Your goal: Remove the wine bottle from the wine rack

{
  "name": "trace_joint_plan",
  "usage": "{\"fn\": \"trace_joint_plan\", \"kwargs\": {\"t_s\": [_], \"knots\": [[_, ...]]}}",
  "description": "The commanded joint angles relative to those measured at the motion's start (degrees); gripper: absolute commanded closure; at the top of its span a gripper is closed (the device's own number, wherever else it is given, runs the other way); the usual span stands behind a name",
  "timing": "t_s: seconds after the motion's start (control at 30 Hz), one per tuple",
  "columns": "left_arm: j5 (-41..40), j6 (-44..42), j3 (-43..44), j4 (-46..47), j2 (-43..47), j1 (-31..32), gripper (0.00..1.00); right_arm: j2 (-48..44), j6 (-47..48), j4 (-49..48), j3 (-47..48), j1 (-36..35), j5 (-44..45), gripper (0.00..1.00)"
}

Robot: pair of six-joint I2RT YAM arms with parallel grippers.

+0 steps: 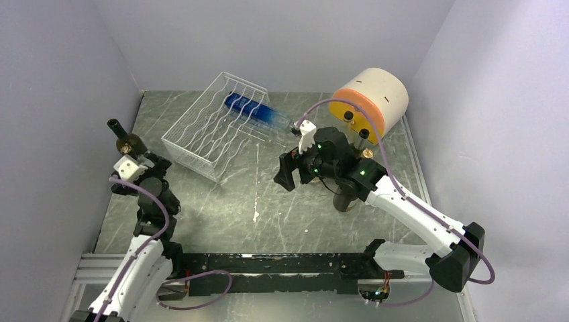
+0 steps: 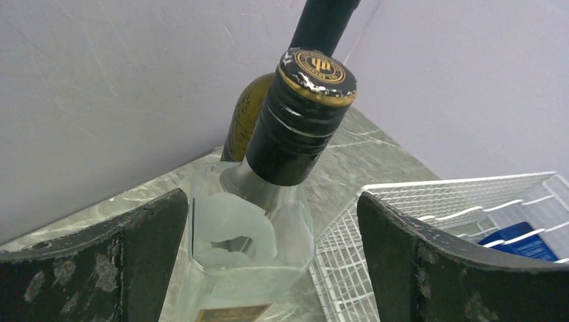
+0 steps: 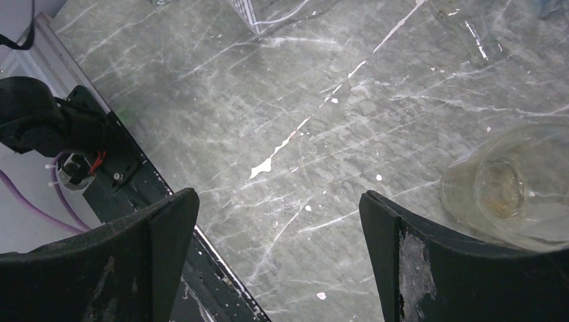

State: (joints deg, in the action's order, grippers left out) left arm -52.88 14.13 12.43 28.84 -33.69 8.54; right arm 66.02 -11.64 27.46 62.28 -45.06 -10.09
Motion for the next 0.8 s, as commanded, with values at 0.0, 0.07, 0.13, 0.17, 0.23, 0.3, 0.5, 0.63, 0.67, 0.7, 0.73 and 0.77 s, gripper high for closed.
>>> {"fn": "trace_joint_plan", "kwargs": {"t_s": [0.0,0.07,0.13,0.17,0.23,0.3,0.5,0.63,0.67,0.7,0.73,0.77], "knots": [[-1.6,13.99,5.51,-17.75,3.98,-0.49,0.01,-0.53,-0.24,-0.64,-0.04,0.32,-0.54,0.05],[-1.97,17.24,7.97,-24.67,6.37,-0.52,0.0,-0.35,-0.1,-0.07,0.3,0.28,-0.13,0.05],[-1.25,18.83,10.22,-30.15,8.81,-0.45,0.0,-0.14,0.03,0.34,0.58,0.28,0.08,0.05],[-0.58,19.13,11.3,-32.65,10.43,-0.45,0.0,0.22,0.16,0.58,0.74,0.32,0.12,0.05],[1.1,18.82,13.58,-37.08,13.54,-0.45,0.01,1.1,0.59,1.15,1.34,0.32,0.9,0.05],[2.83,19.38,16.38,-42.09,16.48,-0.45,0.0,2.36,1.06,1.92,2.24,0.24,1.76,0.05],[12.66,11.84,26.56,-47.44,21.31,-0.41,0.0,7.65,2.23,2.67,7.25,-0.57,2.23,0.05],[24.82,0.54,32.37,-41.17,20.0,-0.36,0.01,12.76,2.52,3.5,11.78,-2.32,4.71,0.04],[28.28,-1.64,34.46,-39.73,18.83,-0.38,0.0,14.43,2.62,3.91,13.08,-2.75,6.01,0.04],[31.84,-3.58,36.04,-38.63,17.27,-0.36,0.0,15.94,2.71,4.37,14.42,-3.17,8.18,0.04],[34.95,-4.91,37.94,-37.84,15.25,-0.36,0.0,17.75,2.88,5.15,15.9,-3.76,10.0,0.04],[38.08,-6.05,39.67,-37.27,13.12,-0.36,0.0,19.52,3.18,5.85,17.39,-4.1,11.92,0.04]]}}
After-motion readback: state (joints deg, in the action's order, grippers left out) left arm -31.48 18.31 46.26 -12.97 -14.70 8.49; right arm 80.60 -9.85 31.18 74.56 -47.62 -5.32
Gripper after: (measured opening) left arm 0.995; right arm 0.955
